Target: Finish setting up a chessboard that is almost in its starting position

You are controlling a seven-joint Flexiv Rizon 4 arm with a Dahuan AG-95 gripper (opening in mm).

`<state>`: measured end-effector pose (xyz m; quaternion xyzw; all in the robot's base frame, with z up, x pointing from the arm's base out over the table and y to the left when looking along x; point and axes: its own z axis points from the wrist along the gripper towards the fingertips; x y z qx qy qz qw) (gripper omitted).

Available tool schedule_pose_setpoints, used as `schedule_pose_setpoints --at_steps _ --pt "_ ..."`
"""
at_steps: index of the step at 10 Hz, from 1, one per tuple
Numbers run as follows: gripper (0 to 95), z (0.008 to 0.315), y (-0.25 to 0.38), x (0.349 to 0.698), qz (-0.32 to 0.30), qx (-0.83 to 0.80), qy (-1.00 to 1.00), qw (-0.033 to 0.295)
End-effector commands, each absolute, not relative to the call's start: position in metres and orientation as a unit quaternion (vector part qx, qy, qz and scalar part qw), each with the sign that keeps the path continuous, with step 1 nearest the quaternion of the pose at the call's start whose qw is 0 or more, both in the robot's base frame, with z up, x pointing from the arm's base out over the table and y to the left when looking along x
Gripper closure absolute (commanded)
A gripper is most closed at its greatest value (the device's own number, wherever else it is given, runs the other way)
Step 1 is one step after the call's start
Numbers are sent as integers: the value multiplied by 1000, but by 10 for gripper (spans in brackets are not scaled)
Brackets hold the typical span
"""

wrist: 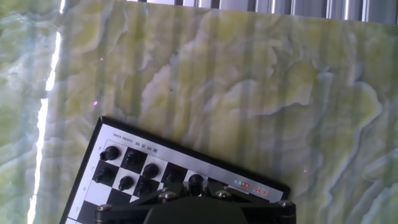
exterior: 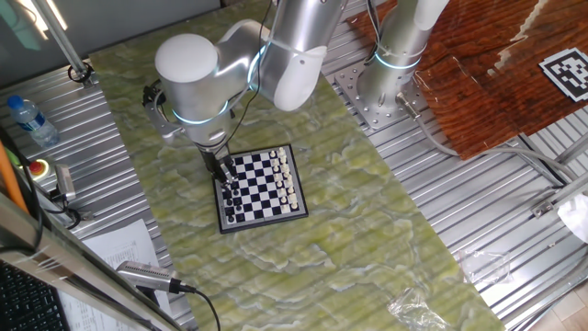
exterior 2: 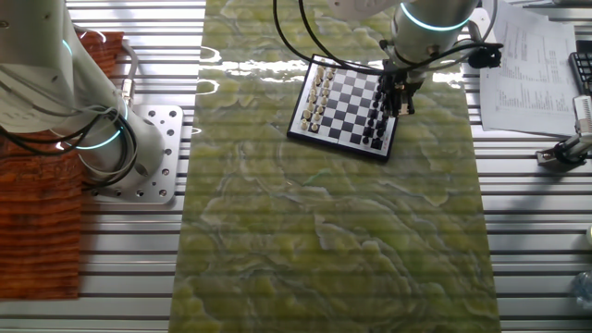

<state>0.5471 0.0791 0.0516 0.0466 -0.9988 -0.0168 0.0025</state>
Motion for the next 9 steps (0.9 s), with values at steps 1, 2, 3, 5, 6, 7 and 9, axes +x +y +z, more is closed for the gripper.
schedule_pose_setpoints --at_steps 1,2,3,5,6,7,9 --pt "950 52 79 547 -18 47 -999 1" --pt "950 52 79 547 -19 46 -999 1" --pt "950 52 79 547 -19 47 -999 1" --pt "760 52 79 547 -19 47 -999 1" --pt "760 52 79 547 -19 47 -999 1" --pt "760 52 79 547 -20 48 -999 1" --pt "760 52 79 547 -20 48 -999 0"
